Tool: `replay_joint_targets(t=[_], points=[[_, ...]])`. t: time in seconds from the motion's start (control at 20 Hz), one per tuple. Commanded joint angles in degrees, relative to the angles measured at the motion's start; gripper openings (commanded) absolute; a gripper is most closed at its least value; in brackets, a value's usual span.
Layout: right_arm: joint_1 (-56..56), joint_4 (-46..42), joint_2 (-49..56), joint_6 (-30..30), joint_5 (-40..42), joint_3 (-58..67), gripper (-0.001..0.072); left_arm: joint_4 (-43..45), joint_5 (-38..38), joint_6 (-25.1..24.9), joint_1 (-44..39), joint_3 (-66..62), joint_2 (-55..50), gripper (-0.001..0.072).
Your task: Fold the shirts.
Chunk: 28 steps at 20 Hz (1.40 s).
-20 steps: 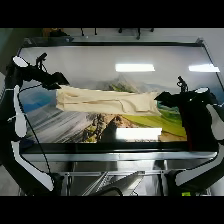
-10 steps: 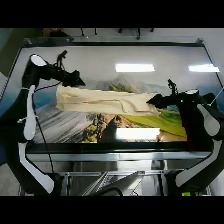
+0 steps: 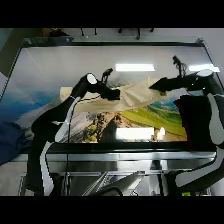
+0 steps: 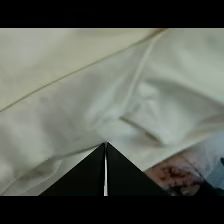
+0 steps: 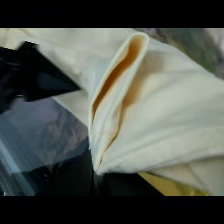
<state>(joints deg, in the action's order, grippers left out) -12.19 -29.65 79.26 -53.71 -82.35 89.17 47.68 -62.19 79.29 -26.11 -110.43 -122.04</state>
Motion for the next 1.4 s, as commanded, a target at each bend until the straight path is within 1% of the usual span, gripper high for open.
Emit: replay_joint_targets(t=[0.0, 0.1, 0.2, 0.25, 0.35, 0.45, 0.55, 0.65, 0.75, 0.85, 1.05, 1.1, 1.15, 1.2, 1.25, 1.35], points=[[-0.1, 0.3, -4.1, -3.6, -9.0, 11.3, 0.0033, 0.2, 7.1, 3.7, -6.8, -2.6, -4.3, 0.0015], [-0.1, 0.3, -4.3, -5.4, -9.9, 15.7, 0.0033, 0.2, 7.6, 3.9, -10.1, -7.0, -7.2, 0.0015], [-0.1, 0.0, -4.2, -5.6, -10.1, 16.3, 0.0033, 0.2, 10.2, 6.0, -12.5, -9.5, -8.9, 0.0016], [-0.1, -1.1, -4.0, -6.4, -10.2, 16.3, 0.0033, 0.0, 11.1, 7.4, -13.0, -9.2, -8.7, 0.0016], [0.2, -3.2, -3.5, -6.6, -10.2, 16.3, 0.0033, -3.1, 9.9, 7.5, -12.1, -6.9, -6.8, 0.0016], [1.1, -3.3, -3.1, -7.3, -10.1, 16.3, 0.0033, -6.1, 3.7, 5.3, -8.7, -5.4, -3.1, 0.0016], [3.2, -3.3, -2.3, -7.5, -9.7, 16.3, 0.0033, -10.2, -6.5, 0.9, -3.1, -5.4, 2.3, 0.0016], [6.7, -3.3, -0.9, -7.9, -7.4, 16.3, 0.0033, -14.8, -15.2, -1.4, 3.8, -6.5, 9.6, 0.0016], [11.9, -3.3, 0.9, -7.8, -2.1, 16.3, 0.0033, -17.5, -18.8, -1.7, 10.6, -7.5, 17.6, 0.0016], [18.5, -2.4, 2.8, -7.8, 5.3, 16.3, 0.0033, -18.1, -19.4, -2.1, 16.8, -7.0, 25.3, 0.0016], [33.2, -2.2, 9.4, -7.8, 21.8, 16.3, 0.0034, -17.3, -20.8, -6.2, 25.5, -2.1, 36.3, 0.0016], [36.9, -2.3, 11.8, -7.4, 26.3, 16.3, 0.0050, -17.3, -21.0, -7.6, 26.7, -0.1, 38.2, 0.0016], [40.0, -2.2, 14.3, -6.9, 30.9, 16.3, 0.0222, -17.3, -20.9, -9.2, 27.7, 2.4, 40.0, 0.0016], [42.9, -2.2, 16.7, -6.7, 35.9, 16.3, 0.0483, -17.3, -20.8, -10.0, 28.3, 5.0, 41.4, 0.0016], [44.5, -2.2, 18.1, -5.9, 38.7, 16.3, 0.0570, -17.3, -20.6, -10.5, 28.7, 7.2, 42.3, 0.0016], [43.7, -3.0, 17.9, -4.6, 38.0, 16.3, 0.0569, -17.3, -20.1, -12.0, 28.7, 11.2, 43.4, 0.0016]])
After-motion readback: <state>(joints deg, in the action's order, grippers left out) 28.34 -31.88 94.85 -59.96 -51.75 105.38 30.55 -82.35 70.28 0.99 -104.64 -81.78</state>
